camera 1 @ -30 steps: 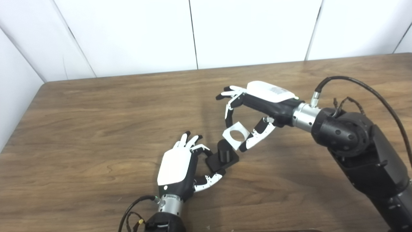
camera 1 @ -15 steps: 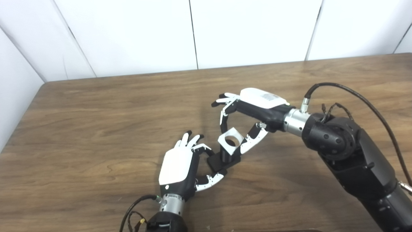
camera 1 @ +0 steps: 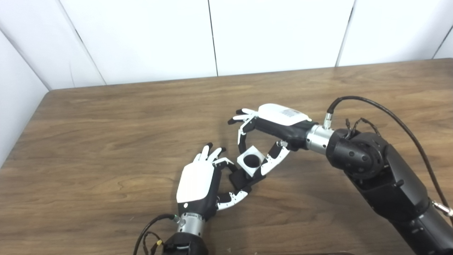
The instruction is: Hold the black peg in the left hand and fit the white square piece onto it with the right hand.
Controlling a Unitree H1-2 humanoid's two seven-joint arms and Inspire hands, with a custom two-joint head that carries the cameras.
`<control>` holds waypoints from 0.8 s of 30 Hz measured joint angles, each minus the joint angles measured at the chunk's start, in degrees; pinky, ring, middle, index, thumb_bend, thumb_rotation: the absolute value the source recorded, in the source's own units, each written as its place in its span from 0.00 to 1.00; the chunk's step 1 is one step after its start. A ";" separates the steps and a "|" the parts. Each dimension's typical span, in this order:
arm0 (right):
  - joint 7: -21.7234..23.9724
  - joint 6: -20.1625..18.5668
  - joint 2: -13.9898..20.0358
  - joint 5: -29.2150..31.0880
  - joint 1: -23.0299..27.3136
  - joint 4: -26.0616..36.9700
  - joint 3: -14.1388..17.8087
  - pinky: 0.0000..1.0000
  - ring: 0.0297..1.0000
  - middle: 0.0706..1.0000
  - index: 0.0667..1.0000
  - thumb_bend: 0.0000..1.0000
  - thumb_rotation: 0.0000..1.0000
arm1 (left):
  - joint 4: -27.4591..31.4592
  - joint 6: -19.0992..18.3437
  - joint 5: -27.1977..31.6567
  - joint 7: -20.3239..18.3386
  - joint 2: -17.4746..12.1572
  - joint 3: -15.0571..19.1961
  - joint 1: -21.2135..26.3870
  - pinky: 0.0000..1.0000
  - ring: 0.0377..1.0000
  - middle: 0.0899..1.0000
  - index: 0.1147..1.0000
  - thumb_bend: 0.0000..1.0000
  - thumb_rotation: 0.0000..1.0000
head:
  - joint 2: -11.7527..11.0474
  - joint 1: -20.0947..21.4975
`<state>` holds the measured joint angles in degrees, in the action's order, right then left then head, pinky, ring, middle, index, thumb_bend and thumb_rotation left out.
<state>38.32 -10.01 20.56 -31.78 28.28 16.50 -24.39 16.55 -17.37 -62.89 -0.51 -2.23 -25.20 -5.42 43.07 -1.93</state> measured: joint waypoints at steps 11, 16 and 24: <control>0.02 0.09 0.06 -0.25 -0.30 -1.20 -0.77 0.86 1.00 0.91 0.45 0.52 0.14 | 0.00 0.03 -0.55 0.00 0.08 -0.14 0.14 0.94 1.00 0.89 0.52 0.55 0.39 | 0.44 0.09; 0.05 0.11 0.12 -0.29 -1.38 -1.40 -1.07 0.87 1.00 0.91 0.45 0.52 0.14 | 0.01 0.03 -0.56 -0.01 0.10 -0.13 0.18 0.94 1.00 0.89 0.52 0.55 0.39 | 0.35 0.18; 0.05 0.00 0.11 -0.48 -1.30 -1.49 -1.04 0.87 1.00 0.91 0.45 0.52 0.14 | 0.04 0.02 -0.65 -0.12 0.20 -0.16 0.18 0.95 1.00 0.90 0.52 0.55 0.40 | 0.53 0.18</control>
<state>38.37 -10.00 20.68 -32.26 26.98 15.02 -25.43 16.59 -17.35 -63.54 -0.64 -2.03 -25.36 -5.25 43.59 -1.76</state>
